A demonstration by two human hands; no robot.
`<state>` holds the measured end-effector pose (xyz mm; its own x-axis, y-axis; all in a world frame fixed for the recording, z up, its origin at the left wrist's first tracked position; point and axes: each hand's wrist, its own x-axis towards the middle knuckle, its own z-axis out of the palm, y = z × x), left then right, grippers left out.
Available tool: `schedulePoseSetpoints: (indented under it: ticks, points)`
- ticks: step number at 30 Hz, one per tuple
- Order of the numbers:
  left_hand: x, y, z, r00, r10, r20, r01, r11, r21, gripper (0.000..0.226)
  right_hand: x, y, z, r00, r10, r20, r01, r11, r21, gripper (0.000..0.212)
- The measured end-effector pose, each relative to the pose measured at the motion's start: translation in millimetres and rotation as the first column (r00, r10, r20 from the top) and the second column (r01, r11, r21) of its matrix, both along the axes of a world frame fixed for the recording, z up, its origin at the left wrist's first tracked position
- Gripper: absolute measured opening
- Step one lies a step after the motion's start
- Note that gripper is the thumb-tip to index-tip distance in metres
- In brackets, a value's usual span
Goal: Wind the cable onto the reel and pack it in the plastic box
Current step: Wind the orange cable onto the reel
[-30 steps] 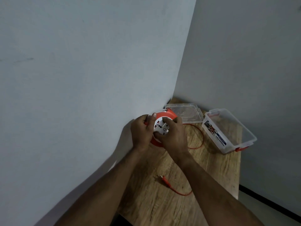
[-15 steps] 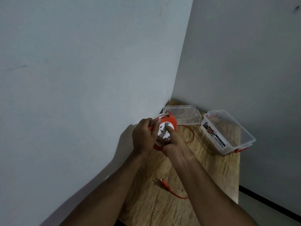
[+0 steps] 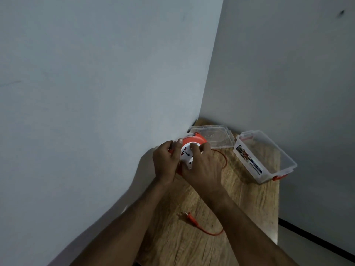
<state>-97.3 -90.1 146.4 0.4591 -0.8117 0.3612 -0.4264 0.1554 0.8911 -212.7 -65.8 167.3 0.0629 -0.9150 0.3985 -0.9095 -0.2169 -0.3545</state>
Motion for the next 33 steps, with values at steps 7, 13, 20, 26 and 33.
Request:
schedulePoseSetpoints:
  ticks: [7,13,20,26,33]
  points:
    - [1,4,1,1.0,0.014,0.023,-0.014,1.0,-0.015,0.039,-3,-9,1,0.948,-0.016,0.319,-0.029,0.99,0.135,0.062]
    - [-2,4,10,0.999,0.029,0.03,-0.03,1.0,0.007,0.047,13,-10,-6,0.708,-0.211,0.674,0.132,0.977,0.168,0.062]
    - [-2,3,6,0.933,-0.011,0.359,0.064,0.989,-0.136,0.041,27,-23,9,-0.521,-0.666,0.534,-0.304,0.729,0.613,0.062]
    - [2,1,4,0.981,0.052,0.187,-0.041,0.997,-0.064,0.041,17,-17,20,-0.284,-0.689,0.666,-0.335,0.723,0.605,0.044]
    - [9,-6,5,0.998,0.053,0.033,-0.052,0.998,-0.032,0.045,0,19,17,0.916,-0.128,0.38,0.137,0.991,0.004,0.037]
